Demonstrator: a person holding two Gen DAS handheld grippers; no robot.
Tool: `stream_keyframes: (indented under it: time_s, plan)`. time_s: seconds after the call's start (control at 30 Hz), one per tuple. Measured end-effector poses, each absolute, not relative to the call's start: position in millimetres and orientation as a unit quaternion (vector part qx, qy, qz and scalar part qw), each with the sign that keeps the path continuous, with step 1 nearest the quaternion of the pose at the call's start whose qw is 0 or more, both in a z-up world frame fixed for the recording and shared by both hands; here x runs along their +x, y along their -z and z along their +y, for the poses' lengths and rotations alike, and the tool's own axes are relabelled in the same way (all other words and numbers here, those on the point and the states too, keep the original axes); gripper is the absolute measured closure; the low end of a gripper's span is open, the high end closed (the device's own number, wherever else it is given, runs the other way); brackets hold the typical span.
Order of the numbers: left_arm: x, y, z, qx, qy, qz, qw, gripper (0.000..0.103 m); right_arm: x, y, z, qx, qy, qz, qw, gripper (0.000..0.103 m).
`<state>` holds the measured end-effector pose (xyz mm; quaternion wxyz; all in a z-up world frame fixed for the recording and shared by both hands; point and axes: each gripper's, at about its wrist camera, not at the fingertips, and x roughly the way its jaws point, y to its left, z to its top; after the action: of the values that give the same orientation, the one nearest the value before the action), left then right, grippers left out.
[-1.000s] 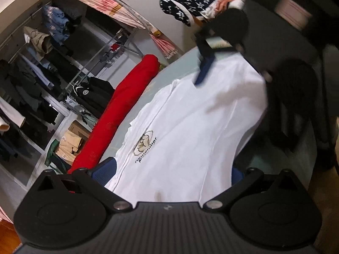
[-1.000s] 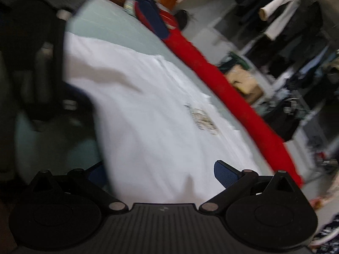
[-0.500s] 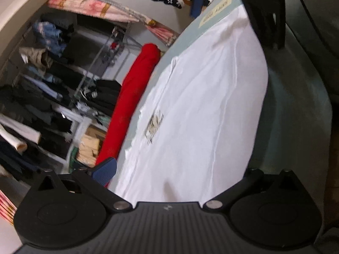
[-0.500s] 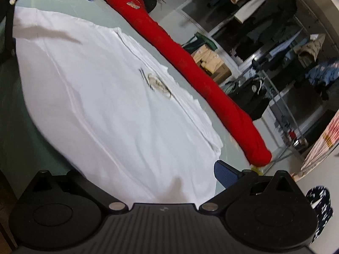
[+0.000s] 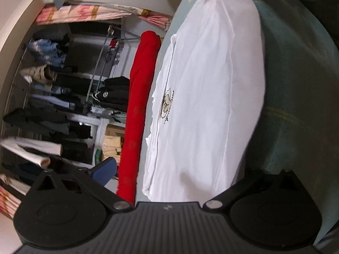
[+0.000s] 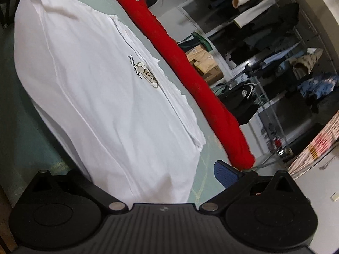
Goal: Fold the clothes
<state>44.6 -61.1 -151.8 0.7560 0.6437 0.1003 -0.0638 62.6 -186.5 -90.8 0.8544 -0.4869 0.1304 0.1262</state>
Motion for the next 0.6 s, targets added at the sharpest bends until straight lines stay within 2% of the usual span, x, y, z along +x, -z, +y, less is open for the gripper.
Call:
stream_keyframes:
  time_s: [0.2, 0.6]
  plan:
    - [52, 146, -62, 0.646, 0.057, 0.107, 0.753, 0.000, 72, 92, -189, -0.498, -0.111, 0.130, 0.850, 0.000]
    - [79, 134, -62, 0.616, 0.017, 0.119, 0.778, 0.000, 93, 80, -186, -0.491, -0.065, 0.080, 0.865, 0.000]
